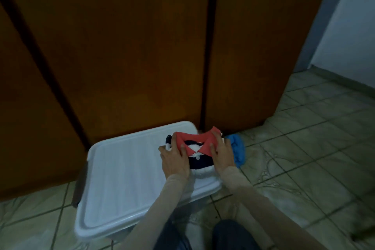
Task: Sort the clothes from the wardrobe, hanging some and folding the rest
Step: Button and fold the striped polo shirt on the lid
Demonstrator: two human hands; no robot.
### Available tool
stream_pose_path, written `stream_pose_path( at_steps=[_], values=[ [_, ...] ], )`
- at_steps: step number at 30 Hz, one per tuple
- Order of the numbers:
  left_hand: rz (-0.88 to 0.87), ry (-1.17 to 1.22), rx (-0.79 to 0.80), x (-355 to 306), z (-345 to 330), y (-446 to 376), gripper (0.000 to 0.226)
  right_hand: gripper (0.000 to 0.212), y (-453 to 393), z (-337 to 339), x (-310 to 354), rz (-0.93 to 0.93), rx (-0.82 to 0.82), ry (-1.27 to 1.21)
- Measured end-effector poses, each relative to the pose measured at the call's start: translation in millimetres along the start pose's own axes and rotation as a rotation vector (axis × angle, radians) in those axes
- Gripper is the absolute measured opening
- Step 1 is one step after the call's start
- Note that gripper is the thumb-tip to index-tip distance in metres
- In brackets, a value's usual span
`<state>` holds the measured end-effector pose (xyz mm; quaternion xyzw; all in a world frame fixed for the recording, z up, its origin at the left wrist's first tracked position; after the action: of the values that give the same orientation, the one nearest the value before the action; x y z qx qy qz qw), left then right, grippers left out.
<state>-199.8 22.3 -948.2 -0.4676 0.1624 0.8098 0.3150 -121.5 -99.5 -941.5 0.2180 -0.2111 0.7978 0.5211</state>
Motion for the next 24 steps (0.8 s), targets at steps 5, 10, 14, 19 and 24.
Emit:
stream_pose_path(
  at_steps=[5, 10, 14, 19, 24],
  values=[
    [-0.149, 0.059, 0.100, -73, -45, 23, 0.047, 0.048, 10, 84, -38, -0.078, -0.162, -0.050],
    [-0.290, 0.164, 0.250, -146, -95, 59, 0.047, 0.052, 26, 179, -85, -0.196, -0.275, -0.047],
    [-0.474, 0.317, 0.419, -213, -132, 91, 0.051, 0.057, 41, 261, -123, -0.239, -0.405, 0.005],
    [-0.661, 0.375, 0.552, -295, -178, 148, 0.052, 0.057, 71, 349, -177, -0.355, -0.563, 0.105],
    [-0.711, 0.414, 0.681, -349, -225, 202, 0.053, 0.055, 108, 415, -224, -0.454, -0.674, 0.166]
  ],
)
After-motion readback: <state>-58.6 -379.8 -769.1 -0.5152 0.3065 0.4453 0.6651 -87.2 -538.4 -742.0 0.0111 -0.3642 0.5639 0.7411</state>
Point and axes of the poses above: each hand's wrist, its own y-axis away from the middle knuckle, its own z-axis out of the back of the hand, x = y × z, the point moved 4 cm from there along -y, towards the middle knuckle, and after that the axes turned 13 degrees about y, right-handed, at the moved point
